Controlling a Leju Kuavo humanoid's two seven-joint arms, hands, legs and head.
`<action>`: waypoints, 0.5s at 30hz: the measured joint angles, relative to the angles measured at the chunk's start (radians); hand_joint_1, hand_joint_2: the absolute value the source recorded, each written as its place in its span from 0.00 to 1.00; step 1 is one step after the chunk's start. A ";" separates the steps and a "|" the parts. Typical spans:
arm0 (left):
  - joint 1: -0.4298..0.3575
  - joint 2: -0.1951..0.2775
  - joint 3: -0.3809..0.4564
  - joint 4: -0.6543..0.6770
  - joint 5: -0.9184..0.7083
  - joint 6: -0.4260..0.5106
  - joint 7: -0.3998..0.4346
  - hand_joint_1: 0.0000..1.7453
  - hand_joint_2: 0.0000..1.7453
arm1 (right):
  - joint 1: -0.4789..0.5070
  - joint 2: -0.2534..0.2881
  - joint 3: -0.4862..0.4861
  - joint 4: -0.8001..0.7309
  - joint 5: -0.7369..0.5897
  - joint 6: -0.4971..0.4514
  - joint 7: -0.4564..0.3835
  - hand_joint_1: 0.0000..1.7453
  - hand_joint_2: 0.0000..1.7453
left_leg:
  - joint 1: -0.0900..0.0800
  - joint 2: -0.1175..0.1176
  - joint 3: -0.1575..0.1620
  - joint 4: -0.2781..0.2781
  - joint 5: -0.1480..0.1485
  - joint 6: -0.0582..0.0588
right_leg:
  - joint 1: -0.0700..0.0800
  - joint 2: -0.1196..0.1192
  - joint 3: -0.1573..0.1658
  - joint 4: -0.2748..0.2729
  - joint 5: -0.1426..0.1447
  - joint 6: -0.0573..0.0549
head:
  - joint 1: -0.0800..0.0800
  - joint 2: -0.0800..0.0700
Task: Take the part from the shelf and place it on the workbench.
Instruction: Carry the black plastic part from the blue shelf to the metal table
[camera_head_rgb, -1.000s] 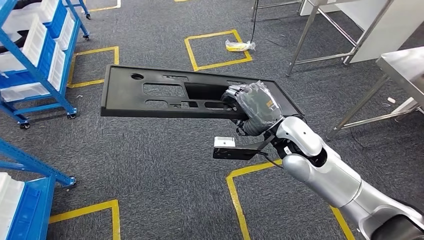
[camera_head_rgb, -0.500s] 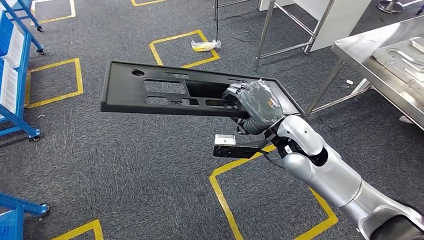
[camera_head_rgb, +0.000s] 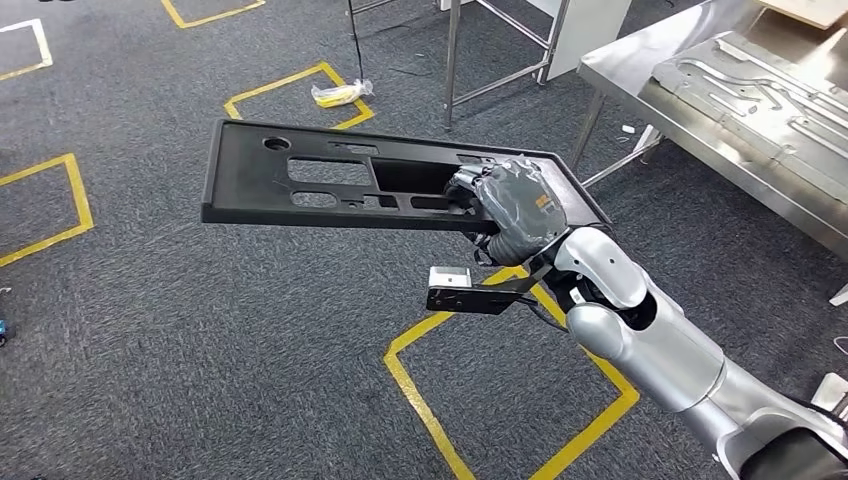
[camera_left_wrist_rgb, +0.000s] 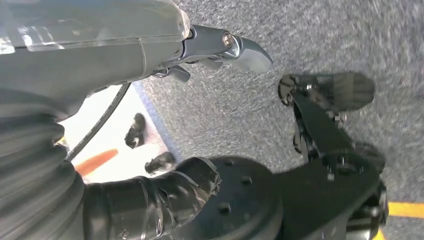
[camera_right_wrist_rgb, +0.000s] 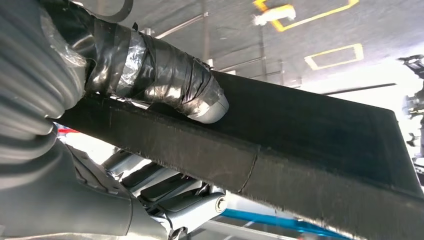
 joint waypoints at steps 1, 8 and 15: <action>-0.001 -0.001 0.000 0.000 0.000 -0.001 -0.001 0.00 1.00 | -0.003 0.001 -0.001 0.000 0.000 0.000 0.000 1.00 1.00 | 0.003 -0.022 -0.010 0.027 -0.017 -0.003 | -0.001 0.012 0.005 -0.002 -0.002 -0.007 | 0.000 0.000; 0.008 -0.002 0.000 0.000 0.001 -0.002 -0.003 0.00 1.00 | -0.005 0.011 0.002 0.001 0.002 0.005 -0.001 1.00 1.00 | -0.006 -0.115 -0.180 0.225 0.002 0.019 | 0.010 0.111 0.045 -0.004 -0.029 -0.030 | -0.001 0.000; 0.008 0.004 0.000 0.000 0.001 -0.003 -0.004 0.00 1.00 | 0.001 0.012 0.001 0.006 0.003 0.006 -0.001 1.00 1.00 | -0.013 -0.158 -0.076 -0.009 0.079 0.051 | 0.001 0.166 0.054 0.004 -0.039 -0.001 | 0.000 0.000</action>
